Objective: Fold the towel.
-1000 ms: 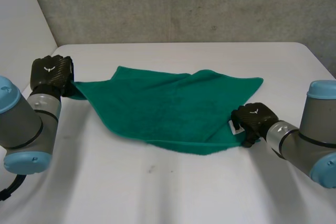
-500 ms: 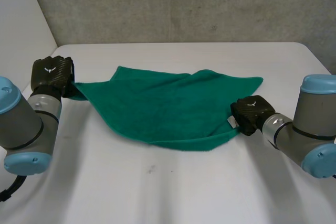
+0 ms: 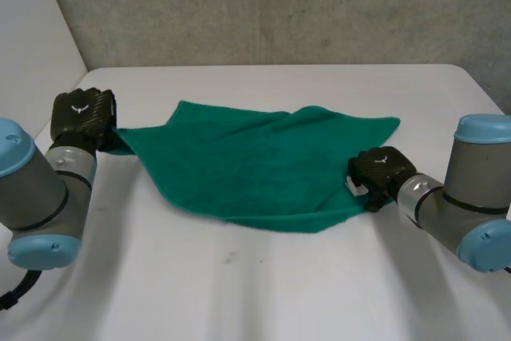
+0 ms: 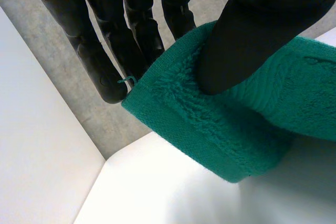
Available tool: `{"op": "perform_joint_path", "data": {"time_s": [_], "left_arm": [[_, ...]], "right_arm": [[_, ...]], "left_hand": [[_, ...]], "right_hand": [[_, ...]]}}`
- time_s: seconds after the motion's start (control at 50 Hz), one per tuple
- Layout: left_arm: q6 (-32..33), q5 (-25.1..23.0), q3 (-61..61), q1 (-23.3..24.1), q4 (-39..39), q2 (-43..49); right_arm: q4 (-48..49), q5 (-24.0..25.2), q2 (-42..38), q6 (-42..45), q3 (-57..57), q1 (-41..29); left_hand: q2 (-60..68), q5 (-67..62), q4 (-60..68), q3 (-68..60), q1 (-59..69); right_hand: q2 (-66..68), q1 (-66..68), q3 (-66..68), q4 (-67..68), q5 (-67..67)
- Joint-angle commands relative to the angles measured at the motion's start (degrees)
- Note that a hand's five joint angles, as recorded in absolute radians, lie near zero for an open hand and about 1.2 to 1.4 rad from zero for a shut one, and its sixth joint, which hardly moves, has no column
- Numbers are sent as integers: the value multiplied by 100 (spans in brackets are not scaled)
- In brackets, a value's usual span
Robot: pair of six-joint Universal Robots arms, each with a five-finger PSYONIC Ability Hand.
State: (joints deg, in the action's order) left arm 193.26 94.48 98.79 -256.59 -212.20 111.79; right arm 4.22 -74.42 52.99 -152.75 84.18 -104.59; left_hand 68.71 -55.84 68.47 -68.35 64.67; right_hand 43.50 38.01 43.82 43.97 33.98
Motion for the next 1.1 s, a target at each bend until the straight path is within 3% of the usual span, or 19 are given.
{"op": "perform_joint_path", "data": {"time_s": [0.02, 0.28, 0.44, 0.56, 0.64, 0.66, 0.68, 0.82, 1.1], "left_arm": [[1, 0, 0, 3, 3, 0], [9, 0, 9, 38, 169, -88], [-8, -35, 44, 91, 1090, -517], [-8, -53, 149, 65, 1189, -597], [-17, -53, 149, 91, 1181, -580], [-17, -53, 149, 100, 1181, -580], [-17, -53, 158, 100, 1181, -562], [-17, -53, 123, 91, 1172, -510], [-8, -53, -18, 12, 1163, -220]], "right_arm": [[35, -2, 1, 0, -33, 18], [-334, -450, 194, 17, -156, 35], [-2582, -950, 1230, 1062, -191, 105], [-2163, -907, 1372, 1125, -24, 123], [-1750, -591, 1337, 870, 204, 123], [-1532, -321, 1345, 531, 378, 123], [-1460, -231, 1337, 397, 450, 132], [-1144, 174, 1363, -219, 1012, 158], [-414, 323, 1671, -202, 1848, 466]], "left_hand": [[1129, -1416, 1153, -1165, 1533], [1129, -1416, 1153, -1165, 1533], [1129, -1416, 1153, -1165, 1533], [1129, -1416, 1153, -1165, 1533], [1129, -1416, 1153, -1165, 1533], [1129, -1416, 1153, -1165, 1533], [1129, -1416, 1153, -1165, 1533], [1129, -1416, 1153, -1165, 1533], [1129, -1416, 1153, -1165, 1533]], "right_hand": [[3616, 4165, 3585, 3569, 3569], [3650, 4199, 3618, 3603, 3602], [3650, 4199, 3618, 3603, 3602], [3650, 4199, 3618, 3603, 3602], [3067, 3616, 3035, 3020, 3020], [1535, 2084, 1503, 1488, 1488], [853, 1402, 822, 806, 806], [-1102, -554, -1134, -1150, -1150], [-836, -287, -868, -883, -883]]}}
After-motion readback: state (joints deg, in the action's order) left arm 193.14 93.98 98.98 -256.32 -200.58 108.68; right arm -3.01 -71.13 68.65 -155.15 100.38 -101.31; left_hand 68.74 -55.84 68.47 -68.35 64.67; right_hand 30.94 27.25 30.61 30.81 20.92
